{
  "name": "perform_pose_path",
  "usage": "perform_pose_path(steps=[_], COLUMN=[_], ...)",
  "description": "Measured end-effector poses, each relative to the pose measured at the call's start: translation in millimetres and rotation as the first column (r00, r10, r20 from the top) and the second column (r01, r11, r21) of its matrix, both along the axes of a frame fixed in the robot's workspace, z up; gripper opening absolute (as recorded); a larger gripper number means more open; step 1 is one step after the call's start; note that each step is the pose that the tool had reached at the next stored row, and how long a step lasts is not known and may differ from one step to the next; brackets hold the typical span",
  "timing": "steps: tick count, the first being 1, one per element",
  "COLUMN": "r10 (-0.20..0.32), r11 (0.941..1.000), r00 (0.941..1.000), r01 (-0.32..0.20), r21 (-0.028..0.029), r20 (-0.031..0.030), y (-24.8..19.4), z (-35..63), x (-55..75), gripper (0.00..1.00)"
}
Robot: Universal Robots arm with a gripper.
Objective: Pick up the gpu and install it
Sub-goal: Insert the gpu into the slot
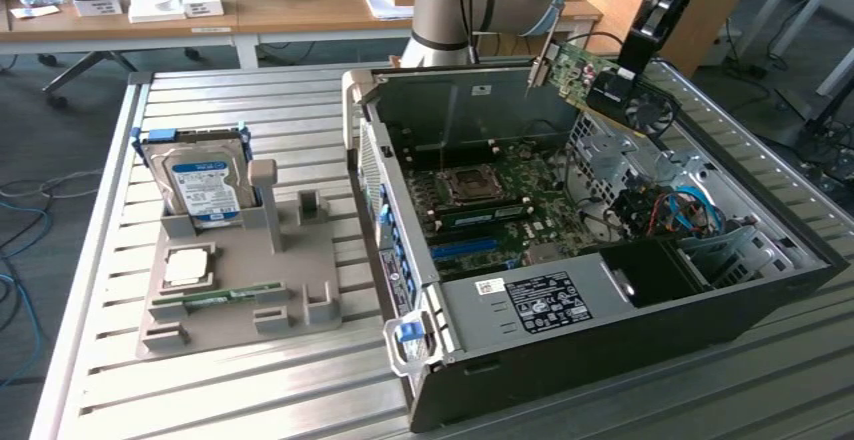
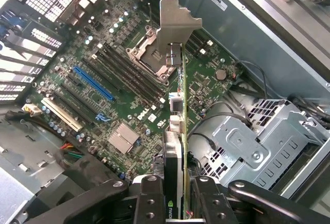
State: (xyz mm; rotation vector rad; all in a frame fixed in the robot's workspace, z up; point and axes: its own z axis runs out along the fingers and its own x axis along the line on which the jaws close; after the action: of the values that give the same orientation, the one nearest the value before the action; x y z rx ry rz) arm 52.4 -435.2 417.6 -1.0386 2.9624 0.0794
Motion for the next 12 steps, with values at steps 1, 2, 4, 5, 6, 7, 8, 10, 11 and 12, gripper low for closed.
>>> perform_pose_path(steps=[1,2,4,5,6,7,8,10,11,12], r10=[0.000,0.000,0.001,0.002,0.005,0.009,0.013,0.023,0.028,0.034], r11=[1.0000,1.0000,1.0000,1.0000,1.0000,1.0000,0.9999,0.9997,0.9996,0.9994], r00=[1.0000,1.0000,1.0000,1.0000,1.0000,1.0000,0.9999,0.9997,0.9996,0.9994], r01=[0.000,0.000,-0.001,-0.002,-0.005,-0.009,-0.013,-0.023,-0.028,-0.034], r21=[0.0000,0.0000,0.0000,-0.0001,0.0000,0.0000,-0.0001,0.0000,0.0000,0.0001], r20=[0.0000,0.0001,0.0000,0.0000,0.0000,0.0000,0.0000,0.0000,0.0000,0.0000], y=[0.0,0.0,0.0,0.0,0.0,0.0,0.0,0.0,0.0,0.0], z=[0.0,0.0,0.0,0.0,0.0,0.0,0.0,0.0,0.0,0.0], x=[0.0,0.0,0.0,0.0,0.0,0.0,0.0,0.0,0.0,0.0], gripper=[0.27,0.27,0.27,0.27,0.27,0.27,0.27,0.27,0.27,0.27])
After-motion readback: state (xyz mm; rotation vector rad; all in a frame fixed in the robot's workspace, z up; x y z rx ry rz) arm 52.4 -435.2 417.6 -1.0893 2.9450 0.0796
